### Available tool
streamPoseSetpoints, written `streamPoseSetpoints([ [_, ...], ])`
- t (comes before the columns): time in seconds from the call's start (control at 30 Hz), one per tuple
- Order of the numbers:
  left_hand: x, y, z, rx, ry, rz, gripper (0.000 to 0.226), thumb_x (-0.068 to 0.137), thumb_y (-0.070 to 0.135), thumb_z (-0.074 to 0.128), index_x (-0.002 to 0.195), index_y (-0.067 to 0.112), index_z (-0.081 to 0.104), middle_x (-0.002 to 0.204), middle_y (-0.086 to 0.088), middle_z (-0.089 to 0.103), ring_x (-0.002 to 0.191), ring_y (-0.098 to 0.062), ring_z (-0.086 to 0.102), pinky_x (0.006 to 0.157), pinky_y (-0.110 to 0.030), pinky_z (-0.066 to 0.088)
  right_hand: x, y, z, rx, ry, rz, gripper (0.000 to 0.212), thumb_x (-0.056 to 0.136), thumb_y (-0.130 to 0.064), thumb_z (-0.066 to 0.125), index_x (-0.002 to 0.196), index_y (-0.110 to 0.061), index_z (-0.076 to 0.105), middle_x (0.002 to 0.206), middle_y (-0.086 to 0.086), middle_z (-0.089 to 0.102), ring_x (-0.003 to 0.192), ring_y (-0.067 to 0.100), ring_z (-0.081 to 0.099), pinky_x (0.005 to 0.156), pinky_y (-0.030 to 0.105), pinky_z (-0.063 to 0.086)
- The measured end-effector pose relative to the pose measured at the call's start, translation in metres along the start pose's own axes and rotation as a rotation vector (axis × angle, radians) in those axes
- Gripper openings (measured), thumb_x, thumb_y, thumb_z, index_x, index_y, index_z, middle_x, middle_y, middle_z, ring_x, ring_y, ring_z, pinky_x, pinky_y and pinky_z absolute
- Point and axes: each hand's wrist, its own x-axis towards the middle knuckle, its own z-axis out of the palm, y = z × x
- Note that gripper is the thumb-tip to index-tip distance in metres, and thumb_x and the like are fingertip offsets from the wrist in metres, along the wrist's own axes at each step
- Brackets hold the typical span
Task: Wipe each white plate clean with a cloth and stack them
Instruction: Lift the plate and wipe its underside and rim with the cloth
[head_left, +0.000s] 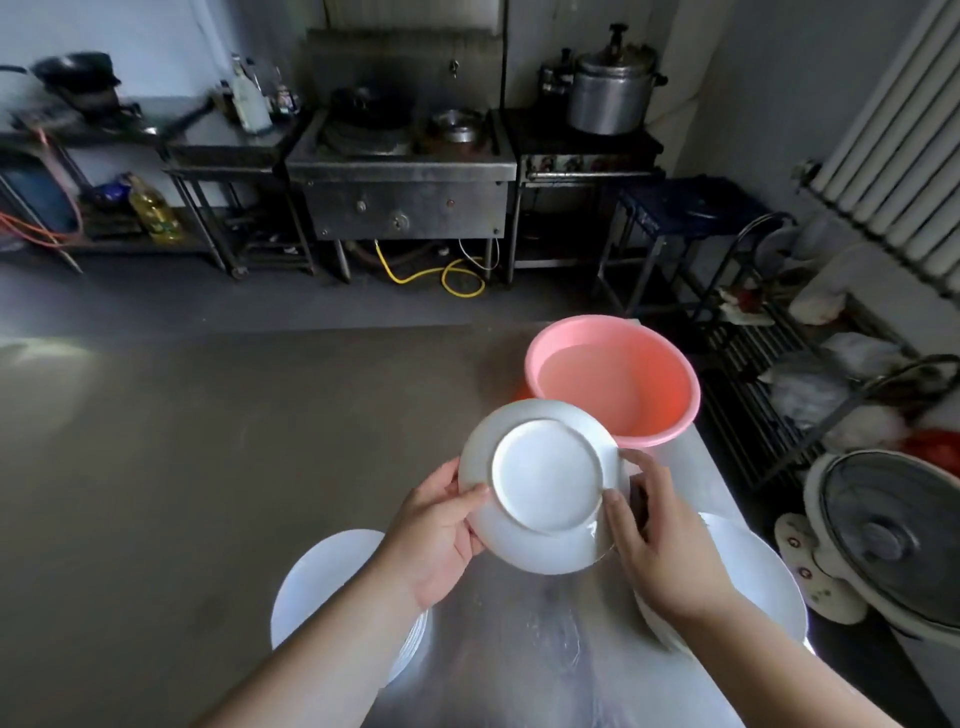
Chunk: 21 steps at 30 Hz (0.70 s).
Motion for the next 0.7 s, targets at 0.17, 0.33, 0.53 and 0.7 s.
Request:
streamPoseSetpoints([
  [0.17, -0.006, 0.04, 0.019, -0.031, -0.036, 0.04, 0.052, 0.087, 0.01, 0.068, 0.138, 0.013, 0.058, 0.135, -0.014, 0.069, 0.116, -0.03, 0.07, 0.079, -0.041, 0.061, 0.032, -0.023, -0.023, -0.06, 0.201, 0.009, 0.018, 0.1, -0.027, 0.055, 0.105, -0.043, 0.055, 0.097, -0.017, 0.069, 0.089, 0.017, 0.068, 0.07, 0.04, 0.056],
  [0.33, -0.016, 0.054, 0.054, 0.021, -0.051, 0.085, 0.053, 0.085, 0.012, 0.068, 0.137, 0.014, 0.059, 0.131, -0.016, 0.07, 0.112, -0.03, 0.069, 0.081, -0.044, 0.061, 0.056, -0.065, -0.042, 0.088, 0.19, -0.308, 0.037, 0.107, -0.021, 0.049, 0.141, -0.035, 0.055, 0.129, -0.027, 0.06, 0.121, 0.004, 0.059, 0.095, 0.041, 0.057],
  [0.53, -0.022, 0.058, 0.103, -0.011, -0.083, 0.172, 0.051, 0.088, 0.011, 0.065, 0.139, 0.014, 0.059, 0.135, -0.02, 0.068, 0.115, -0.033, 0.069, 0.089, -0.048, 0.058, 0.056, -0.086, -0.046, -0.287, -0.047, -0.599, 0.063, 0.111, -0.039, 0.044, 0.164, -0.008, 0.03, 0.172, 0.004, 0.024, 0.162, 0.029, 0.015, 0.131, 0.04, 0.013],
  [0.7, -0.022, 0.061, 0.126, -0.076, -0.03, 0.251, 0.05, 0.088, 0.008, 0.064, 0.138, 0.011, 0.058, 0.134, -0.023, 0.068, 0.117, -0.036, 0.069, 0.08, -0.043, 0.062, 0.013, -0.053, -0.053, -0.408, -0.106, -0.73, 0.086, 0.105, -0.068, 0.03, 0.165, -0.007, 0.023, 0.175, 0.008, 0.015, 0.161, 0.036, 0.011, 0.127, 0.055, 0.024],
])
